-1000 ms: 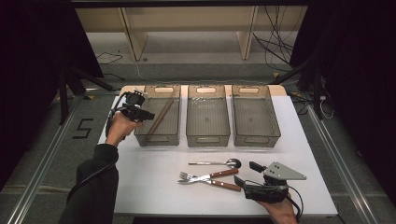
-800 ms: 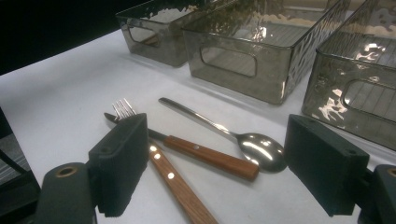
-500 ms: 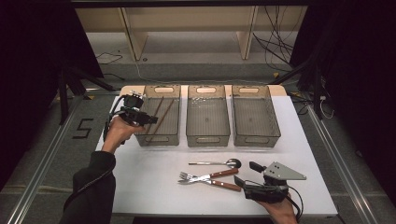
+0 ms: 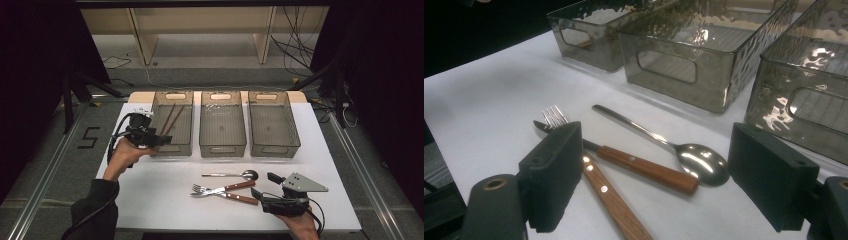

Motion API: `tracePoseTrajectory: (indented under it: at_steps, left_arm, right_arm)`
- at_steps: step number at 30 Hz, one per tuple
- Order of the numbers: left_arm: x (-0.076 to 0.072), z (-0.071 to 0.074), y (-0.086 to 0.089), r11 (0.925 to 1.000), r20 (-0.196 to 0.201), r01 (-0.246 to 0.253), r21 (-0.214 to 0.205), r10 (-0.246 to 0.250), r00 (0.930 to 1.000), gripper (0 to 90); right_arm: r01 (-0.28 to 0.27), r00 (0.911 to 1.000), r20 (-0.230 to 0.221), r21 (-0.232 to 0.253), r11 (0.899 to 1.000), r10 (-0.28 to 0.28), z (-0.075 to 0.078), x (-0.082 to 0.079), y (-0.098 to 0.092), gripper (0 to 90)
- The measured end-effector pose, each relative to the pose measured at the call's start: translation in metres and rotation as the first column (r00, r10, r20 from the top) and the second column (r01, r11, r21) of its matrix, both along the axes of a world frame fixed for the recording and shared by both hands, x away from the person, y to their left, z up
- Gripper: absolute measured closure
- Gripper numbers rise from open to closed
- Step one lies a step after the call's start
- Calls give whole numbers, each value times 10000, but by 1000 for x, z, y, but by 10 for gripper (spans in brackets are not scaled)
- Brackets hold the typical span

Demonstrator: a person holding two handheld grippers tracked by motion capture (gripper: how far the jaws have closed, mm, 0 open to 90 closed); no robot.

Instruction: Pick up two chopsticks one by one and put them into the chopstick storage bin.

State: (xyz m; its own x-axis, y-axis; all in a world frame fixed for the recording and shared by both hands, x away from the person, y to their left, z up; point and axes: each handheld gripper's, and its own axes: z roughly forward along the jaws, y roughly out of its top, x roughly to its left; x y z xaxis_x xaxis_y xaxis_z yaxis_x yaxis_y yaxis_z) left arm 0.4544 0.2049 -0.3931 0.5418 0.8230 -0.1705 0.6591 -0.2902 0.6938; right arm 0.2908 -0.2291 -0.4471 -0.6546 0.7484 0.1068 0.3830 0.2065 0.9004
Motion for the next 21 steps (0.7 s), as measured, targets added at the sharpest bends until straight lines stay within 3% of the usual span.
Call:
tracePoseTrajectory:
  at_steps: [8,15,21]
  left_arm:
    - [-21,3,0,9998,468,195,-46,-193,9987,197]
    - [-42,-3,0,9959,657,532,-734,-484,9967,179]
    - [-59,-11,-6,9936,834,741,-849,-670,9943,169]
  right_arm:
    - [-46,10000,-23,-23,10000,46,2,2,-1,232]
    - [-201,9998,-76,-110,9997,200,5,5,0,232]
    - [-460,9988,-191,-308,9985,454,9,9,2,232]
